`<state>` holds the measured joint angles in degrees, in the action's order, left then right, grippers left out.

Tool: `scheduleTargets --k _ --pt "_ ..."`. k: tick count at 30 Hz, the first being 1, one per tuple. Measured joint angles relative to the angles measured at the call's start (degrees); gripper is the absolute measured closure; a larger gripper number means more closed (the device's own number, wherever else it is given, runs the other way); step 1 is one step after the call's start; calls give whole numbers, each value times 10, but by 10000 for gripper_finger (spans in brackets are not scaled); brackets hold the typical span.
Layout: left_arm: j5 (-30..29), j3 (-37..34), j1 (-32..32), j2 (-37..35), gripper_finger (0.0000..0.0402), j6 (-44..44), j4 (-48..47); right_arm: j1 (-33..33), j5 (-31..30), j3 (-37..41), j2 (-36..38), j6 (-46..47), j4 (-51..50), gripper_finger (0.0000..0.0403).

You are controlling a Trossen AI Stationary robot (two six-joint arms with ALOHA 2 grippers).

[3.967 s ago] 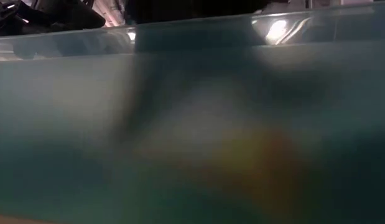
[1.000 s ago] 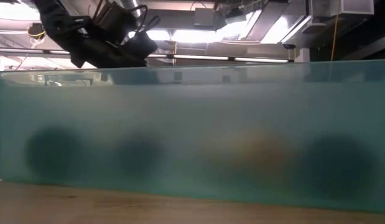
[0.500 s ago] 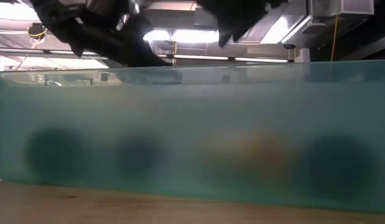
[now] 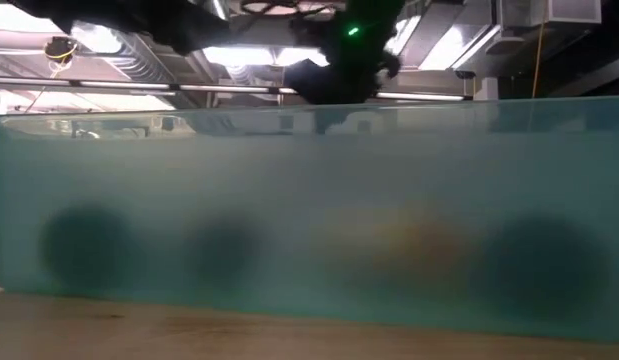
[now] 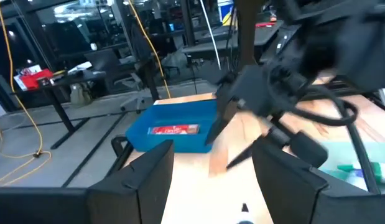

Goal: Pick & Place Food Item
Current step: Put the black food coloring bottle into the green bin

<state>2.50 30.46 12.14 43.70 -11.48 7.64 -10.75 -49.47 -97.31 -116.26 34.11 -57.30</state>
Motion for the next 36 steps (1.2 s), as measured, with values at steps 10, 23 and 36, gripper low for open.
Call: scheduleTargets --k 10,23,36 --pt "-23 0 0 -100 187 8 -128 25 236 50 -1 -344 455 190" --pt "-32 0 0 -115 187 -14 -144 12 64 39 -1 -480 562 200" --pt "-49 0 0 -115 187 -17 -156 2 105 31 -1 -331 430 219"
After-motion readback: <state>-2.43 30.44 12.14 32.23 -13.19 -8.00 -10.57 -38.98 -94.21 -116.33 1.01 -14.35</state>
